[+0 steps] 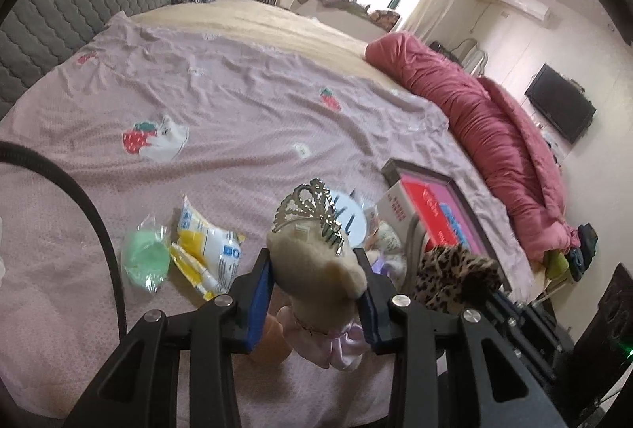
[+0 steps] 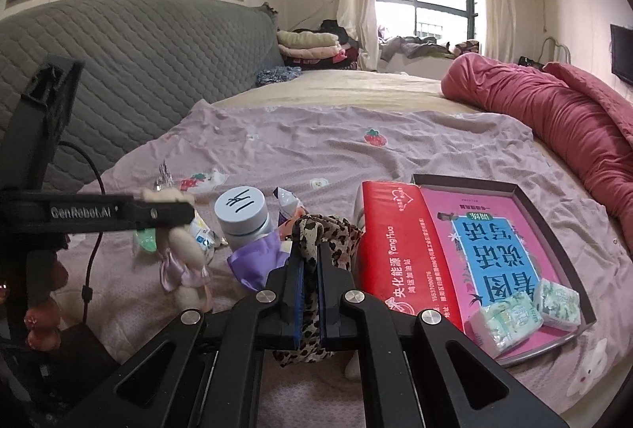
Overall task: Organize soft objects
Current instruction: 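Lift the teddy bear and leopard-print cloth and carry them toward the tray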
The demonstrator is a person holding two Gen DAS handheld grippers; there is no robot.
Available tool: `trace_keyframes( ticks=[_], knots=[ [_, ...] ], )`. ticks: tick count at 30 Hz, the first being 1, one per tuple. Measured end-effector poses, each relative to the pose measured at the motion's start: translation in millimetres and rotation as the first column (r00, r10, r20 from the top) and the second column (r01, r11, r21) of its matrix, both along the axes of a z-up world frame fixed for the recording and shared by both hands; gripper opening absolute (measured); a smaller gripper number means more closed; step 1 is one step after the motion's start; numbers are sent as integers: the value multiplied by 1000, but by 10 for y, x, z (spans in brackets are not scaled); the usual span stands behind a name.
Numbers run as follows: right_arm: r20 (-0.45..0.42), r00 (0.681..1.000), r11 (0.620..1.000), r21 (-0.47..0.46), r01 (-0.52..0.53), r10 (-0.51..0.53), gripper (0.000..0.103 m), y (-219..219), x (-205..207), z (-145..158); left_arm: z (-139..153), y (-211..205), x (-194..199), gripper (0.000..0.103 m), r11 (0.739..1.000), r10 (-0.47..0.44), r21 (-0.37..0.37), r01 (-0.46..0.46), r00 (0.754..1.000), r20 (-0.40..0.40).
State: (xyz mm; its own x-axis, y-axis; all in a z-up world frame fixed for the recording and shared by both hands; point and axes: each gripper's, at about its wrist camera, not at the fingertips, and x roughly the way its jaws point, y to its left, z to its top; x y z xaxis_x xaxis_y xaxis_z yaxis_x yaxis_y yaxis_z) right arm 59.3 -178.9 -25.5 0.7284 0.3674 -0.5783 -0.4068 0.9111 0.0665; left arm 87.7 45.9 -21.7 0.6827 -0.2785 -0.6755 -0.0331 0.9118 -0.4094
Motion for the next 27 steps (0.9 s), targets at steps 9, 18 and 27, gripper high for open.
trace_keyframes(
  ticks=[9, 18, 27],
  knots=[
    [23, 1000, 1000, 9, 3, -4, 5, -24, -27, 56, 172, 177, -24, 39, 998, 61, 4, -61, 998, 31],
    [48, 999, 999, 47, 4, -6, 5, -103, -106, 209, 349, 141, -178, 39, 995, 72, 64, -75, 996, 48],
    [76, 997, 998, 59, 3, -8, 5, -172, -202, 337, 543, -107, -308, 39, 990, 36, 136, -45, 997, 69]
  ],
)
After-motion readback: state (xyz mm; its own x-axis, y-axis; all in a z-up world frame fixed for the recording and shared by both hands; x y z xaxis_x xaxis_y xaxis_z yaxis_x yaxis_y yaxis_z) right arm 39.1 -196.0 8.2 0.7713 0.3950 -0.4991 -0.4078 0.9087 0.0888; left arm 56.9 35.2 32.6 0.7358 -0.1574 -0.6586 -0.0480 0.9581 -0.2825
